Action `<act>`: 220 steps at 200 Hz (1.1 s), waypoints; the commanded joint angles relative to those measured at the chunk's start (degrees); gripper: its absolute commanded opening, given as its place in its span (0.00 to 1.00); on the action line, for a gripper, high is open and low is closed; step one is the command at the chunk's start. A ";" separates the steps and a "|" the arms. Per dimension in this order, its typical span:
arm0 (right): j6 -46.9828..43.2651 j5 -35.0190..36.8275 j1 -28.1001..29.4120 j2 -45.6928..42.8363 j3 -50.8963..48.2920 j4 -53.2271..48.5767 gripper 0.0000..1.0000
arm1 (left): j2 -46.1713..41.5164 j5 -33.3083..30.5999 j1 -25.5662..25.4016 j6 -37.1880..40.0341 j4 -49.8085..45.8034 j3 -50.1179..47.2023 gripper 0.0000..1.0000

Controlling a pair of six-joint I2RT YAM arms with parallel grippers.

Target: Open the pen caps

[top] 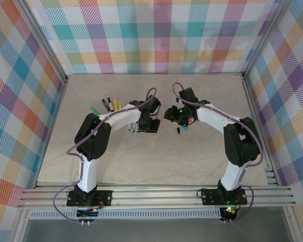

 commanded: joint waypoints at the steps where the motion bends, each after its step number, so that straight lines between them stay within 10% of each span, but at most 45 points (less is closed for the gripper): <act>1: 2.47 -3.74 -0.05 1.59 -0.38 2.43 0.46 | -4.36 5.07 -0.30 1.16 2.84 -1.24 0.00; 175: 8.84 -11.87 0.03 7.45 0.77 12.65 0.46 | -10.08 10.21 -0.56 1.40 3.42 -4.26 0.00; 220: 10.38 -12.03 0.03 9.16 3.18 14.47 0.00 | -10.25 9.19 -0.56 2.69 1.50 -4.43 0.00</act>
